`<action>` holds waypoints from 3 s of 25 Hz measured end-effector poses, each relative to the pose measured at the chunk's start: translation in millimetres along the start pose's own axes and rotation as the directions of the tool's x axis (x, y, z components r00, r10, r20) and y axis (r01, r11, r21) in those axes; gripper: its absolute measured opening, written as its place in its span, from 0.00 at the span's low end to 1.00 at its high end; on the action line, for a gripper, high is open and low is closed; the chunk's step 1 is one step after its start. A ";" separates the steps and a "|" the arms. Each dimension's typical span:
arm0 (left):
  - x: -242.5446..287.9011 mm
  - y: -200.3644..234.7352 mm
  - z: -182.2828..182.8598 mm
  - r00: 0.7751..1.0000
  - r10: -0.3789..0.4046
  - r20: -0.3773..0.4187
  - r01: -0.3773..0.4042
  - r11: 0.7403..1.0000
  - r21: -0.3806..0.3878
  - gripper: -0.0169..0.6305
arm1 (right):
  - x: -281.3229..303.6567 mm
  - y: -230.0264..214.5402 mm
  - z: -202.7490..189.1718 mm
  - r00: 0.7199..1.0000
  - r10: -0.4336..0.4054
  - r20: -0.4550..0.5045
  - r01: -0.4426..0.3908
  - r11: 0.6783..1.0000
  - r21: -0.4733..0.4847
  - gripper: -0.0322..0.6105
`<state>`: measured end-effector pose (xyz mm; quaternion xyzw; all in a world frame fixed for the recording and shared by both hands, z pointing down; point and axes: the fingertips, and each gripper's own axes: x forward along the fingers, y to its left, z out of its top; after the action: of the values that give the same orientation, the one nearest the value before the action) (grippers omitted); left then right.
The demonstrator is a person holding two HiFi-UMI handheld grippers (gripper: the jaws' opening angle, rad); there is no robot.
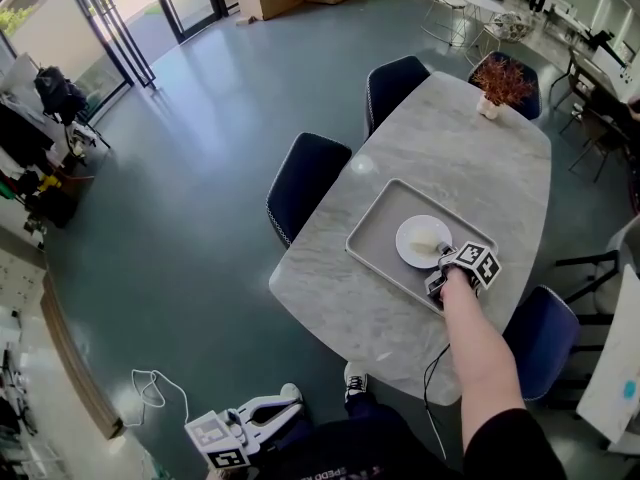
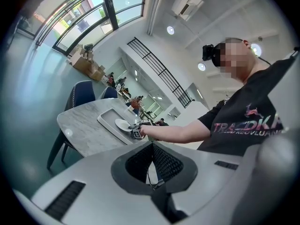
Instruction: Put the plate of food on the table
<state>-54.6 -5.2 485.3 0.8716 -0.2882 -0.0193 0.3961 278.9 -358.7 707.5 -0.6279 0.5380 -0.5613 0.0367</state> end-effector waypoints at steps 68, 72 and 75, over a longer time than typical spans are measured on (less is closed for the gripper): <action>-99.1 -48.0 -83.9 0.757 -0.486 -0.436 0.523 0.852 -0.042 0.03 | -438.8 117.1 -442.4 0.819 0.573 -0.009 -0.555 0.789 -0.264 0.07; -103.6 -48.1 -88.4 0.756 -0.492 -0.432 0.526 0.849 -0.046 0.04 | -442.5 116.3 -448.2 0.825 0.565 -0.011 -0.547 0.794 -0.266 0.07; -104.8 -50.3 -88.5 0.754 -0.495 -0.431 0.528 0.848 -0.049 0.03 | -444.4 119.2 -450.1 0.820 0.573 -0.019 -0.555 0.785 -0.276 0.07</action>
<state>-94.3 135.4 490.3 0.9136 0.0546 0.0758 0.3956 -38.9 161.0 499.7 -0.4554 0.7704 -0.4253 0.1345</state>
